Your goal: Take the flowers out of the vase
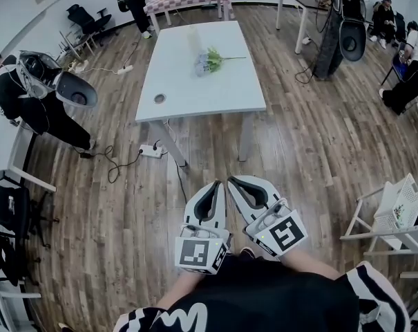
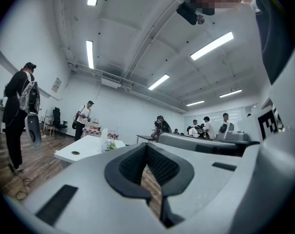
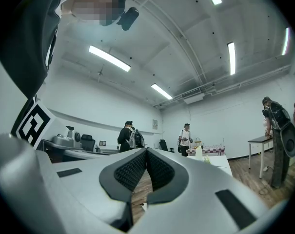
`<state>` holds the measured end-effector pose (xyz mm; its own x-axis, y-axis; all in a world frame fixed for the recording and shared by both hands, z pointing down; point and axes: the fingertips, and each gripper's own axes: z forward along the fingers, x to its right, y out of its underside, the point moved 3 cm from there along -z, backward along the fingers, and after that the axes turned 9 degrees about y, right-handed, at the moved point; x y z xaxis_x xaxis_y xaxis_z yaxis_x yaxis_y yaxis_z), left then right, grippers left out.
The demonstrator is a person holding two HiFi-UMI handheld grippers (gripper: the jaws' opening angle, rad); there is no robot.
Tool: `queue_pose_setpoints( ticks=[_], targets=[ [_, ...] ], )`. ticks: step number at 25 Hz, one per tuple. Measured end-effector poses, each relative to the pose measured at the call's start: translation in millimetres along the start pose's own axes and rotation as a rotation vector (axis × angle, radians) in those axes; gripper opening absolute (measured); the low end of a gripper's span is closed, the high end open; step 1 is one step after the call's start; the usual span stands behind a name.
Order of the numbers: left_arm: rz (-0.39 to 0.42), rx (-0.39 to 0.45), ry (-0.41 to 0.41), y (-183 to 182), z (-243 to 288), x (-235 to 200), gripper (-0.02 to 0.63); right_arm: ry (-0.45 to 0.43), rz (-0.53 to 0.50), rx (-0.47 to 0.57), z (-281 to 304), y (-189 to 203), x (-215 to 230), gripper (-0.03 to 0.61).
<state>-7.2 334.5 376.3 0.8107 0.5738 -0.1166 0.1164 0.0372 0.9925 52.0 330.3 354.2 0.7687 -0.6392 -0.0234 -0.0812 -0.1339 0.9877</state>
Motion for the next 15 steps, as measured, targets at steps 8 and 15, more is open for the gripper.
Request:
queue_pose_setpoints(
  ticks=[8, 15],
  targets=[
    [-0.012, -0.001, -0.008, 2.2, -6.5, -8.9, 0.005, -0.006, -0.005, -0.015, 6.4, 5.0, -8.8, 0.018],
    [-0.015, 0.007, -0.008, 0.8, -8.5, -12.4, 0.005, -0.005, -0.013, -0.019, 8.4, 6.2, -11.6, 0.018]
  ],
)
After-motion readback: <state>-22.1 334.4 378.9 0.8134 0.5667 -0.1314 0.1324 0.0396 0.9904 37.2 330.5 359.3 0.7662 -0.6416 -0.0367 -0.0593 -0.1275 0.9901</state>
